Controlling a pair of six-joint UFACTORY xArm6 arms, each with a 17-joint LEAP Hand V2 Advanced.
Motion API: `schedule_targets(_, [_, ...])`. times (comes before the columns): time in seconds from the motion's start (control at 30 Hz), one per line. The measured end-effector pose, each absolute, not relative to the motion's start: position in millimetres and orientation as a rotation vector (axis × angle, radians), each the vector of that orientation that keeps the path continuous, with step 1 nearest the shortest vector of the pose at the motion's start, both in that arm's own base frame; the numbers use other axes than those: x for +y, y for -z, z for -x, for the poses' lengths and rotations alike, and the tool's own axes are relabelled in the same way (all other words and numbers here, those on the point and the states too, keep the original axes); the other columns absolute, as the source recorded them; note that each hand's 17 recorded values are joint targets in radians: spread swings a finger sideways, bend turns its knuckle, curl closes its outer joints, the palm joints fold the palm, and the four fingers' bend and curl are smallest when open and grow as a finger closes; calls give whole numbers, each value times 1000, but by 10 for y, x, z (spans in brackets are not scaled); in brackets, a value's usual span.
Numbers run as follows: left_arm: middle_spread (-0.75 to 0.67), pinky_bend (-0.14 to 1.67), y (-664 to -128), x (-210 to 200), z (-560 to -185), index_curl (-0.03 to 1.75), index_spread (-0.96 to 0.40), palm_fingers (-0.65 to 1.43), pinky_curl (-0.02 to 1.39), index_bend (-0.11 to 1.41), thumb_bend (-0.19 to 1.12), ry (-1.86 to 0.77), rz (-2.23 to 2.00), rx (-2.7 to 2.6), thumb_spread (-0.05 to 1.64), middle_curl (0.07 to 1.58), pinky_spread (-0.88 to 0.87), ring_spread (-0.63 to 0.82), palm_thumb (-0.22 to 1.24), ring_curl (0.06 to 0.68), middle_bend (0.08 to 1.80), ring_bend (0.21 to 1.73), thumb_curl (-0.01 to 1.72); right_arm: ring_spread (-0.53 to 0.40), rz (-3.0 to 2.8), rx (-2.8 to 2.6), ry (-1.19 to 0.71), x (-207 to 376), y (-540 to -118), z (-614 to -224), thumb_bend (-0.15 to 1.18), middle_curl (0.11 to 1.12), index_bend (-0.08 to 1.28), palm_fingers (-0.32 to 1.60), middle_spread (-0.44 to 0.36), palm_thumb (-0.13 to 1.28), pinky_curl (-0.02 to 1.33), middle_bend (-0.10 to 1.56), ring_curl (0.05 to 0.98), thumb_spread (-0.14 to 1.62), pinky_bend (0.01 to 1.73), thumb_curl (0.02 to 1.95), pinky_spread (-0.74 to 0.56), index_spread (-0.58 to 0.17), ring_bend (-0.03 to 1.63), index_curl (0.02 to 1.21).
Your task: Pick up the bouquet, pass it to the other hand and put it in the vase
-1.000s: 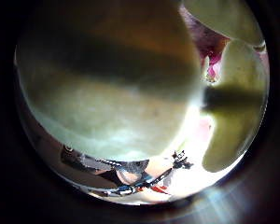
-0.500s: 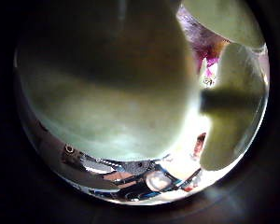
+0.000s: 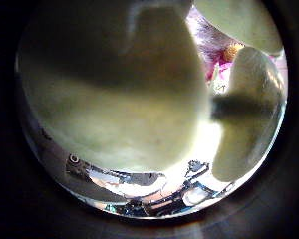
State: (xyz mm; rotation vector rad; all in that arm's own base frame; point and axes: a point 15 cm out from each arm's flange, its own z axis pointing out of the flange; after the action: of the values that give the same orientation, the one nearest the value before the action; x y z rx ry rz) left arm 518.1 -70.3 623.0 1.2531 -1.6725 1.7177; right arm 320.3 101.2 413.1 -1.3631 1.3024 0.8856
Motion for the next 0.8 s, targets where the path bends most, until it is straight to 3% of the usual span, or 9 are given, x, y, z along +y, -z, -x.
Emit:
schedule_targets(0.4, [-595,1304,-5603,-731,-5869,1423,-743,915,1004,585,98,-1634,-1315,-1542,1129,1189,-584,-395,1077,577,1044,1602,975,-6,1364,1301,-885,1015,-4130,-3200,-23,361,176,267,-60,758,379,367,241,1006,700,542,425,-388,729,339])
schedule_targets(0.8, [-602,1285,-5266,-820,-6053,1445,-732,929,1017,549,83,-1587,-1328,-1493,1135,1197,-593,-396,1083,575,1026,1591,994,-11,1364,1303,-886,1013,-4123,-3200,-22,358,181,300,-61,761,339,349,224,1009,688,536,426,-391,717,332])
